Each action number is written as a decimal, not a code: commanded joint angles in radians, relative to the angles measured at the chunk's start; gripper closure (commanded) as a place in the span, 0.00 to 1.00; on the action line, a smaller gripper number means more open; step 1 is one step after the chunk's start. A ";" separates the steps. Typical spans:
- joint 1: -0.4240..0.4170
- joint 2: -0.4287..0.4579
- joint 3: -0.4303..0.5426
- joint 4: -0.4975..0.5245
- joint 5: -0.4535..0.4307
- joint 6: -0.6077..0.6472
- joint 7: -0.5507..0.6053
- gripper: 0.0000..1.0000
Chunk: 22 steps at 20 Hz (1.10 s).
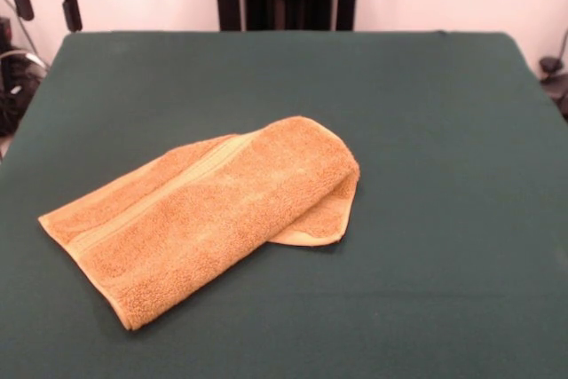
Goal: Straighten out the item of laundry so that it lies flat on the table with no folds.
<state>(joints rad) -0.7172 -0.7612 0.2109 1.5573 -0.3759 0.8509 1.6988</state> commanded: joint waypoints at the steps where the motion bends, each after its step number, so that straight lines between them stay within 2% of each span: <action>1: 0.027 0.020 0.130 0.075 0.030 0.073 -0.136 0.00; 13: 0.023 0.023 0.135 0.071 0.027 0.075 -0.144 0.00; 22: 0.051 0.072 0.144 -0.049 0.036 0.107 -0.114 0.00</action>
<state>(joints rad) -0.7160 -0.7559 0.2244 1.5440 -0.3726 0.8513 1.6988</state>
